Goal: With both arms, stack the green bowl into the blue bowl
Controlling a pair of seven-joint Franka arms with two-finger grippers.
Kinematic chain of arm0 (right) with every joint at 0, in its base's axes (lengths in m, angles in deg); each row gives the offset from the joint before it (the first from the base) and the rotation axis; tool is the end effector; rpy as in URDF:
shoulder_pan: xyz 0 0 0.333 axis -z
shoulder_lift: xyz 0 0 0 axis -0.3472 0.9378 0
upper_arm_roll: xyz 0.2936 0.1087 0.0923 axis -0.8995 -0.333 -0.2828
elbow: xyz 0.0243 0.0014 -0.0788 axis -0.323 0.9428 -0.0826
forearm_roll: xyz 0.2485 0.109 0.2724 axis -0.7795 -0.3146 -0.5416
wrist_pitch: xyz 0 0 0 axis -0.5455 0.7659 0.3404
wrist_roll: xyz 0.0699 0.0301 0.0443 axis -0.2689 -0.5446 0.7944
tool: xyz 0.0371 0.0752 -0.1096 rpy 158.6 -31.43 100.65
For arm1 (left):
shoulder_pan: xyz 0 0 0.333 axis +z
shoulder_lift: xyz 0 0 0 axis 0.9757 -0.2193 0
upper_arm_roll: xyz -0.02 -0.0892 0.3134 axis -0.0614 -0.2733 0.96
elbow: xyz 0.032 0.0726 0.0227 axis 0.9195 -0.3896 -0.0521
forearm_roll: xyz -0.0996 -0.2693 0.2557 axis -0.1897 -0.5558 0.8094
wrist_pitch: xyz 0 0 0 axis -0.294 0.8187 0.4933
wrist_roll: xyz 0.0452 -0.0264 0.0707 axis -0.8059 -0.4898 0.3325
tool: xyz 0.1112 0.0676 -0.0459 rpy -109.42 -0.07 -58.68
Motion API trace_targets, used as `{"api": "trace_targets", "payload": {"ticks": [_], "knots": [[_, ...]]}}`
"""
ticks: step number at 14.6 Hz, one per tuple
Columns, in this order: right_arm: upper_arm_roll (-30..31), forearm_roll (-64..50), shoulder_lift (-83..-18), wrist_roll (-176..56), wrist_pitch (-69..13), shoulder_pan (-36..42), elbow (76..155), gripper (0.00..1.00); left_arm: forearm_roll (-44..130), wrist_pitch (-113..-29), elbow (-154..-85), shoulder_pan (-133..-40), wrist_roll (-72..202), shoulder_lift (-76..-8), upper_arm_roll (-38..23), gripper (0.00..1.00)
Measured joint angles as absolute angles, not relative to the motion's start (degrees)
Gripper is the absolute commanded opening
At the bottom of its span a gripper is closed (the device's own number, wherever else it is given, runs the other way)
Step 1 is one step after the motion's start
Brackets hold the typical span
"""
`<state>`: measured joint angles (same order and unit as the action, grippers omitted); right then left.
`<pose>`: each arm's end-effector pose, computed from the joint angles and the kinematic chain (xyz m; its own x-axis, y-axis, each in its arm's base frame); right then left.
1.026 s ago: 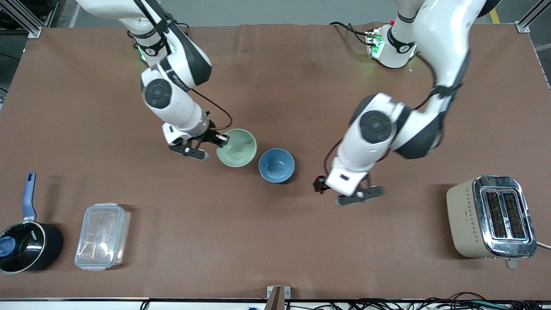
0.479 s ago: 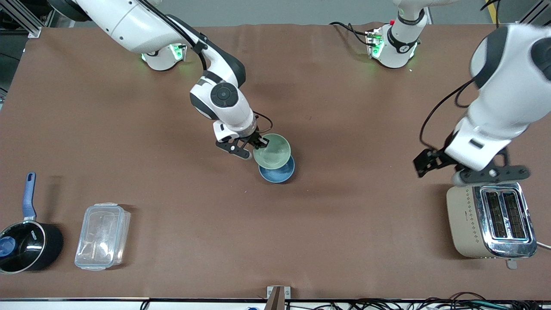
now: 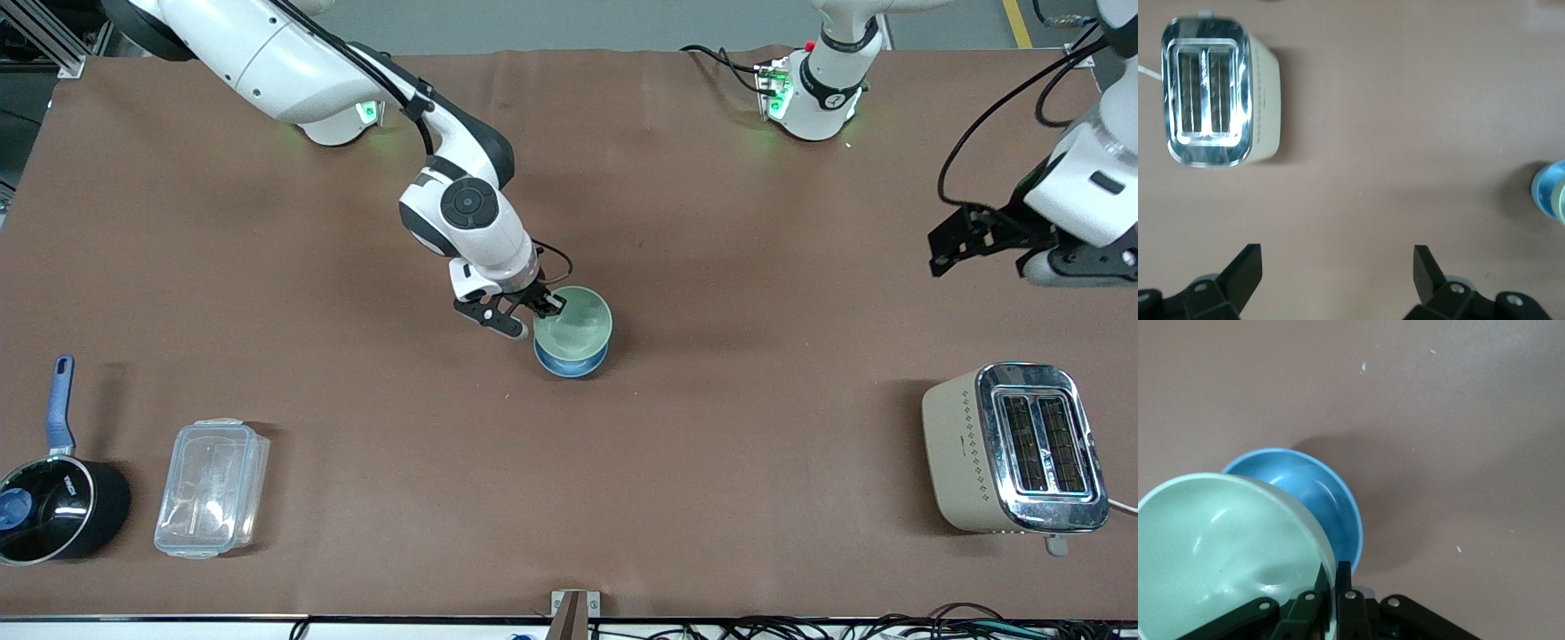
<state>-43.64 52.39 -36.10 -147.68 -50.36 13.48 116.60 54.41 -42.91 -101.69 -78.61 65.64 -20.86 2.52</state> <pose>0.5156 0.4441 0.2621 0.8754 -0.4800 -0.0571 -0.4819 -0.8572 -0.1817 0.5655 -0.0849 0.6240 0.9982 -0.0368 0.0481 -0.0357 -0.9991 -0.0239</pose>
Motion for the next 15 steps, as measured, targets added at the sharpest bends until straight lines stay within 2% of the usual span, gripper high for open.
{"api": "trace_targets", "payload": {"ticks": [3, 7, 11, 13, 14, 15], "knots": [[-43.6, 53.0, -34.9, -147.7, -49.9, 13.5, 114.9, 0.01, 54.4, -40.2, -103.8, -80.6, 64.9, -18.3, 5.7, 1.0], [-43.6, 55.6, -33.5, -147.7, -48.3, 13.5, 115.0, 0.01, 54.4, -40.1, -109.3, -80.3, 64.6, -14.0, 6.3, 1.0], [-43.6, 56.6, -32.9, -147.8, -48.1, 13.4, 115.1, 0.03, 54.3, -40.2, -111.5, -80.3, 64.0, -11.7, 6.4, 1.0], [-43.6, 56.6, -32.8, -147.9, -48.1, 13.4, 115.1, 0.13, 53.5, -40.2, -111.7, -80.3, 62.8, -11.8, 6.4, 1.0], [-43.6, 56.6, -32.8, -147.9, -48.1, 13.4, 115.1, 0.21, 52.9, -40.3, -111.8, -80.2, 62.1, -11.8, 6.4, 1.0], [-43.5, 56.6, -32.7, -148.0, -48.2, 13.4, 115.1, 0.41, 52.5, -40.3, -111.8, -80.2, 61.4, -11.8, 6.5, 1.0]]}}
